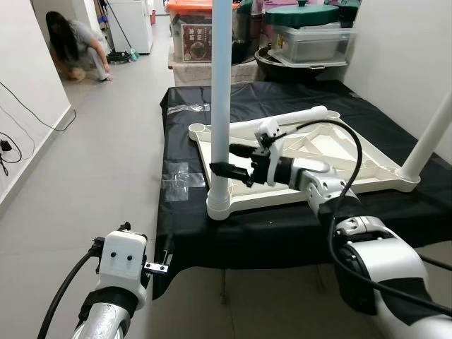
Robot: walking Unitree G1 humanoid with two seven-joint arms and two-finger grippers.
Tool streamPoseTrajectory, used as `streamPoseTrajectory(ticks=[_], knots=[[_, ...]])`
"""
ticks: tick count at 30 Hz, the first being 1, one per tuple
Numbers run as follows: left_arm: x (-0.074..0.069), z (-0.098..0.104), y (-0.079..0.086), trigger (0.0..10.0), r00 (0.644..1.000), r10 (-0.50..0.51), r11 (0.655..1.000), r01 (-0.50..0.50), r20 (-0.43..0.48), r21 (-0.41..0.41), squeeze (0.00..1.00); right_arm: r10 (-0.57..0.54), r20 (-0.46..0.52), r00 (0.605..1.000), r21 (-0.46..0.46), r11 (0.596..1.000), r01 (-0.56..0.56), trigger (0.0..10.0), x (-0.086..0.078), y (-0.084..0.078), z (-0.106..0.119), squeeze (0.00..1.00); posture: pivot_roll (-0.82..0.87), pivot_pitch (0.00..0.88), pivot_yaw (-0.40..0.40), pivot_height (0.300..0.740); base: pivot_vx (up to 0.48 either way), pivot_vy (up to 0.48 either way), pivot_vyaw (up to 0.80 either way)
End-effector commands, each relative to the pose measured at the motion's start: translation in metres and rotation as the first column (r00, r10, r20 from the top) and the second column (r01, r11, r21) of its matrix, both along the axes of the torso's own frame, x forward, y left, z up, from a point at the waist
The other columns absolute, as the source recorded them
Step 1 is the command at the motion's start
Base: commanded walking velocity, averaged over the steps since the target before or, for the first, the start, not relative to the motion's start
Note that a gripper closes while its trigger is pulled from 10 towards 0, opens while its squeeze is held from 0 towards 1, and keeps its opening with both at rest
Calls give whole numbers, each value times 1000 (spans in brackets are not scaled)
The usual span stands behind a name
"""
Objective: Building children table
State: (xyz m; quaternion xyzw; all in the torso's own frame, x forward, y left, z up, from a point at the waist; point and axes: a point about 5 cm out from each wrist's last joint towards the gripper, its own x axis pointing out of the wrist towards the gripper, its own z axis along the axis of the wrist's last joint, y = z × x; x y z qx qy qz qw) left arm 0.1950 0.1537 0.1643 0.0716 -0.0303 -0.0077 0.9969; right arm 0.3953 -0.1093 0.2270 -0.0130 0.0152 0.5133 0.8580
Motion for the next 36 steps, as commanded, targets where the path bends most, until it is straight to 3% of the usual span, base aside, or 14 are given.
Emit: streamPoseTrajectory(ticks=[1,6,9,14,28,29,36], knots=[[-1,3,0,10000,1000,-1,1000,1,16,8,0,7,-2,1000,23,1000,-7,10000,0,2,1,0,99,61,-42,740,0,0,0],[-1,2,-2,10000,1000,-4,1000,4,12,8,0,62,-3,998,64,996,-61,10000,-1,14,5,0,89,61,-44,740,0,0,0],[0,1,-6,10000,1000,-13,1000,13,12,6,0,87,-9,996,74,994,-86,10000,-4,39,2,0,99,61,-53,740,0,0,0],[-1,1,-9,10000,1000,-16,1000,16,12,9,0,81,-17,997,98,992,-79,10000,-5,58,1,0,107,59,-57,740,0,0,0],[-2,2,-13,10000,1000,-14,1000,14,11,12,0,42,-19,999,110,993,-40,10000,-5,77,4,0,107,57,-65,740,0,0,0],[-2,1,-14,10000,1000,-16,1000,16,9,14,0,33,-16,999,103,994,-32,0,-5,80,3,0,107,54,-66,740,0,0,0],[-2,1,-14,10000,1000,-11,1000,11,8,19,0,19,-10,1000,110,994,-17,0,-6,82,-1,0,105,52,-65,740,0,0,0]])
